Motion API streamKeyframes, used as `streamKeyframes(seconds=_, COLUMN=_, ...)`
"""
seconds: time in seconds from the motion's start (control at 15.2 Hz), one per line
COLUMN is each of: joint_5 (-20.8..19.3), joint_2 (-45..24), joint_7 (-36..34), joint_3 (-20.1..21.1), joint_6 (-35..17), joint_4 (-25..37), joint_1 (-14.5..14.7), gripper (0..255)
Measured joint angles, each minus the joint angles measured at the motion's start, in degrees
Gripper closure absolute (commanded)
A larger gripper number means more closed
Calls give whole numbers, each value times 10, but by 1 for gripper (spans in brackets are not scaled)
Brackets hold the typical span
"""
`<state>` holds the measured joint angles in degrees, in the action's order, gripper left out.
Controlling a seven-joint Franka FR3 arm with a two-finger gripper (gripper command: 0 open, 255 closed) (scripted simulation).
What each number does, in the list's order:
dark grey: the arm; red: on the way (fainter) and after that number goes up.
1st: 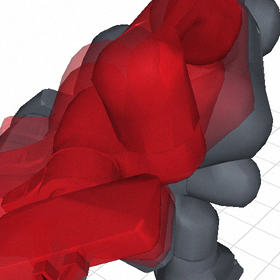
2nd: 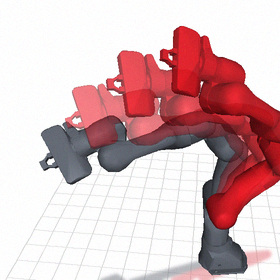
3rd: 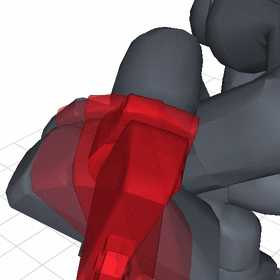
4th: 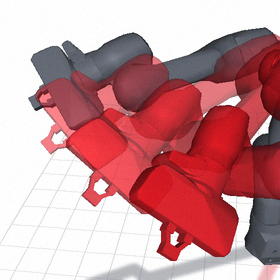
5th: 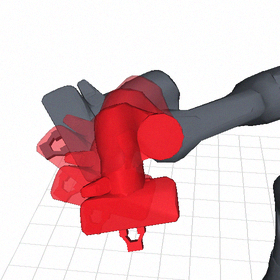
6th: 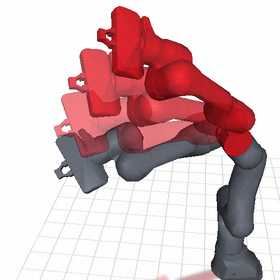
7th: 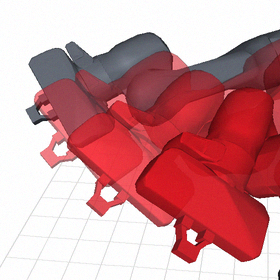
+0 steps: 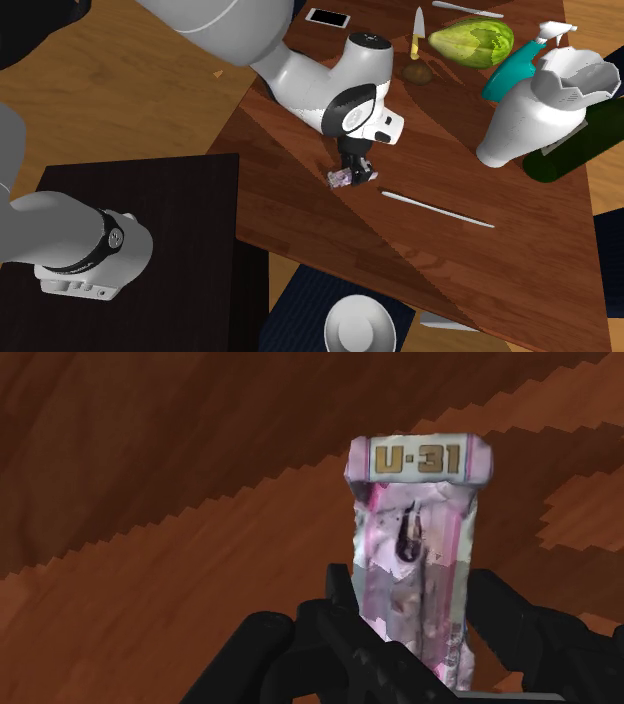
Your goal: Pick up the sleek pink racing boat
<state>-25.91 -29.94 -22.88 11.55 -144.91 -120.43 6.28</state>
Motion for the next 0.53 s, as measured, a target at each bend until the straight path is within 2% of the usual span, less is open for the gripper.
streamKeyframes(seconds=0.53, joint_5=26, joint_2=49, joint_7=24, joint_3=17, joint_6=37, joint_4=-9, joint_1=-13, gripper=255)
